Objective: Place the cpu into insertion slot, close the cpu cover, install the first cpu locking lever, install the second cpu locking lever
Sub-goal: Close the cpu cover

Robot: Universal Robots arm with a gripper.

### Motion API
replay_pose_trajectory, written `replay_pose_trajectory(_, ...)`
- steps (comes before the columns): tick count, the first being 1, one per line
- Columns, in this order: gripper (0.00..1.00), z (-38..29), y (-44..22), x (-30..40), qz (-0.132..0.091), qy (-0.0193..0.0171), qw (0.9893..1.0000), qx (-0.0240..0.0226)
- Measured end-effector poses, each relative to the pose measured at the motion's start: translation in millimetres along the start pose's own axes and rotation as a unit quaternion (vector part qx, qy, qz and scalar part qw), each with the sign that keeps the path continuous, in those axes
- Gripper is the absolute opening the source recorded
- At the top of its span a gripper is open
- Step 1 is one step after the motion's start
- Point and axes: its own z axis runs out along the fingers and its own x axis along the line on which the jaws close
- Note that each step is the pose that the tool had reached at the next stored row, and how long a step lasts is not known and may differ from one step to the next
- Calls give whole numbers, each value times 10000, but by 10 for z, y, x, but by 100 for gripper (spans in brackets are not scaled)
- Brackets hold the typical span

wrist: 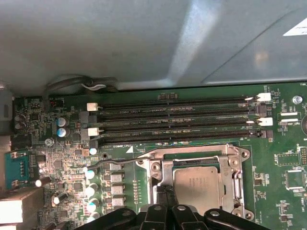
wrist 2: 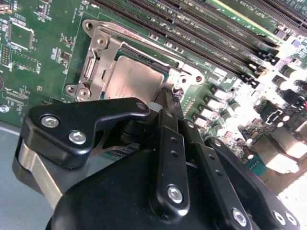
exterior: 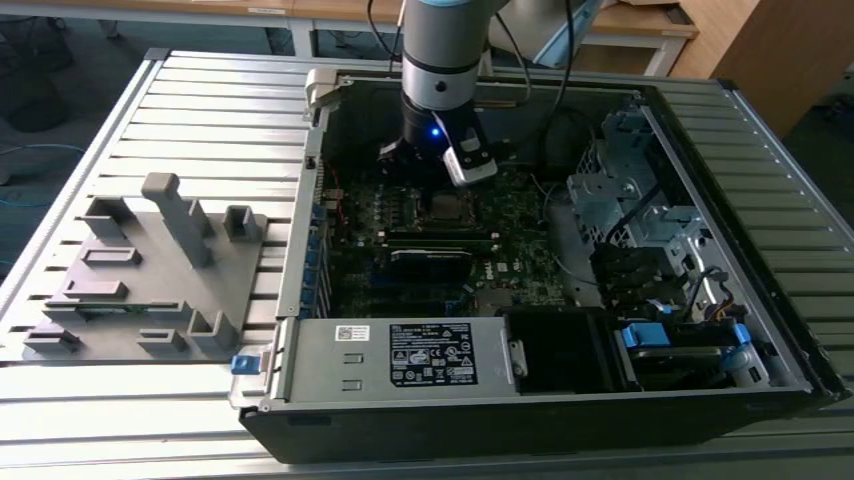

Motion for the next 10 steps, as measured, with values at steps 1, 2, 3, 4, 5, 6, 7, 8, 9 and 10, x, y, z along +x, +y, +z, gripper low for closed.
replay_pose_trajectory(1, 10, 1, 0, 1, 0, 0, 10000, -1)
replay_pose_trajectory(2, 10, 1, 0, 1, 0, 1, 10000, -4)
replay_pose_trajectory(3, 10, 1, 0, 1, 0, 1, 10000, -5)
replay_pose_trajectory(4, 10, 1, 0, 1, 1, 1, 10000, -6)
replay_pose_trajectory(5, 10, 2, 0, 1, 1, 0, 10000, -7)
replay_pose_trajectory(6, 10, 3, 0, 2, 0, 0, 10000, -7)
replay_pose_trajectory(7, 10, 5, -1, 6, 0, 0, 10000, -8)
replay_pose_trajectory(8, 10, 7, -1, 10, 0, 0, 10000, -7)
replay_pose_trajectory(9, 10, 11, -1, 12, 0, 0, 10000, -7)
replay_pose_trajectory(10, 10, 20, -1, 13, 0, 0, 10000, -8)
